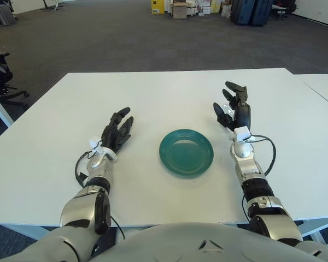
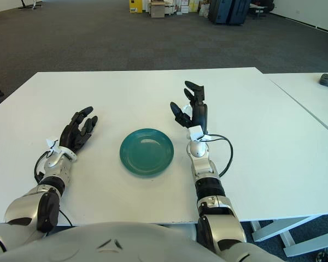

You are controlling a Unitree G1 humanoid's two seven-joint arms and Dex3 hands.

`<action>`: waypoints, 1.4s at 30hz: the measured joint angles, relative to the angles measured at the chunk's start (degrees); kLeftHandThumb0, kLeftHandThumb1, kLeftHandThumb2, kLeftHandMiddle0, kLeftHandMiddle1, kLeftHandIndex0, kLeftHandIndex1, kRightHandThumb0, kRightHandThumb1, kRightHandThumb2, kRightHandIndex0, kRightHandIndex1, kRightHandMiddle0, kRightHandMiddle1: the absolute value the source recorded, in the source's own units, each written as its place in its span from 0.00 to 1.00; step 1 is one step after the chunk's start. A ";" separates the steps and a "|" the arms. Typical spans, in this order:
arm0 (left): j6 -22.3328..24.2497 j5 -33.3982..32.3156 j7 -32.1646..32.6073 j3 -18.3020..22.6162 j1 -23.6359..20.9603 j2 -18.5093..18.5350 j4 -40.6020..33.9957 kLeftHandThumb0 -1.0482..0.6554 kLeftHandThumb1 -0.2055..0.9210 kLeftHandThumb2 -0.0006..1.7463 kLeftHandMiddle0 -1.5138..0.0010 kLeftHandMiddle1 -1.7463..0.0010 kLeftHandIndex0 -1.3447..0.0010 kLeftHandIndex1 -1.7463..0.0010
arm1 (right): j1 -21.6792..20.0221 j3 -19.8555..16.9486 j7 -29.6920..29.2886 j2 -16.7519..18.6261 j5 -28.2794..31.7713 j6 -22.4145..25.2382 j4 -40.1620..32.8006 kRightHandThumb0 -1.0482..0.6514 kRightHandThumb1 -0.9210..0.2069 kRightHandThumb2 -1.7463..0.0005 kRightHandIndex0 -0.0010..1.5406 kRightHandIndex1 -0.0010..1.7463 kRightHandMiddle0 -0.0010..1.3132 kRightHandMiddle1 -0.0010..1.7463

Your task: Put the bottle into the plate.

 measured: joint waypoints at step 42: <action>-1.20 -0.05 0.39 -0.26 0.45 -0.96 -0.56 0.31 1.00 0.34 0.68 1.00 0.99 0.51 | -28.58 21.53 -11.62 -14.88 -19.48 21.42 41.93 0.00 0.00 0.74 0.00 0.00 0.00 0.00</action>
